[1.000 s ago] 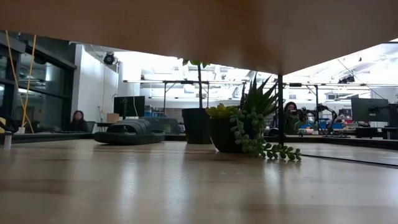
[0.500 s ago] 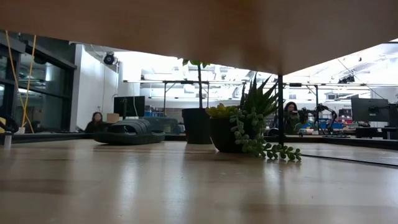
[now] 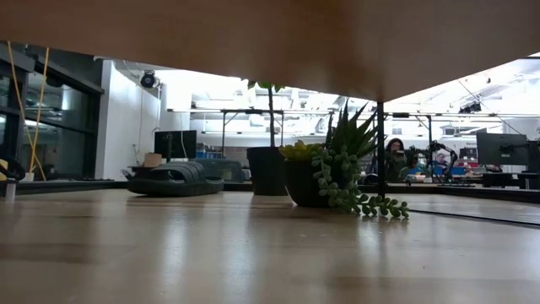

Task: Pick and place slides into the shelf
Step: Adjust the gray slippers on the shelf

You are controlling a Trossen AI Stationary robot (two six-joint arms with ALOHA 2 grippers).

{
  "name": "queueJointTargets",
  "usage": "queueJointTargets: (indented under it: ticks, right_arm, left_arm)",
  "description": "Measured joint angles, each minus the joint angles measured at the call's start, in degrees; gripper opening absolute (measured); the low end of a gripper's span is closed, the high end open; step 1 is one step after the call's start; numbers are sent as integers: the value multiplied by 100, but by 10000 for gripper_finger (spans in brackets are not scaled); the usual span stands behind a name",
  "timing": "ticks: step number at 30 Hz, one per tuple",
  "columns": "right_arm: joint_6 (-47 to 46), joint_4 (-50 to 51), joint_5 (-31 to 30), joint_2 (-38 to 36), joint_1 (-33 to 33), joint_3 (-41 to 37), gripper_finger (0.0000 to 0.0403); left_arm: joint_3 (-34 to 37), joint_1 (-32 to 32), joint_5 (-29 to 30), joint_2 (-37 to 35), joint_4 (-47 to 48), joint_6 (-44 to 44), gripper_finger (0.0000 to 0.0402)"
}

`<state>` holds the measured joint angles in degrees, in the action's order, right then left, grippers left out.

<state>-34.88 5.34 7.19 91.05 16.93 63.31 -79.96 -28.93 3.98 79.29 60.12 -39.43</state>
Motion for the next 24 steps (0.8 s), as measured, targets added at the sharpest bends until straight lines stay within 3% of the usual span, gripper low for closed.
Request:
queueJointTargets:
  ticks: [5, 10, 16, 24]
  right_arm:
    - [-119, 2, 434, 0, 0, 0, 0]
    - [-117, 3, 900, -4, 2, 2, 0]
    - [-85, 9, 1218, -7, 7, 2, 0]
    - [-6, 91, 1454, -7, 155, 2, 0]
  left_arm:
    - [0, 2, -310, 79, 75, 20, 90]
    - [-2, 4, -591, 239, 315, 5, 50]
    - [-2, 4, -524, 255, 294, 1, 4]
    - [0, 4, 163, -27, 110, -132, 30]
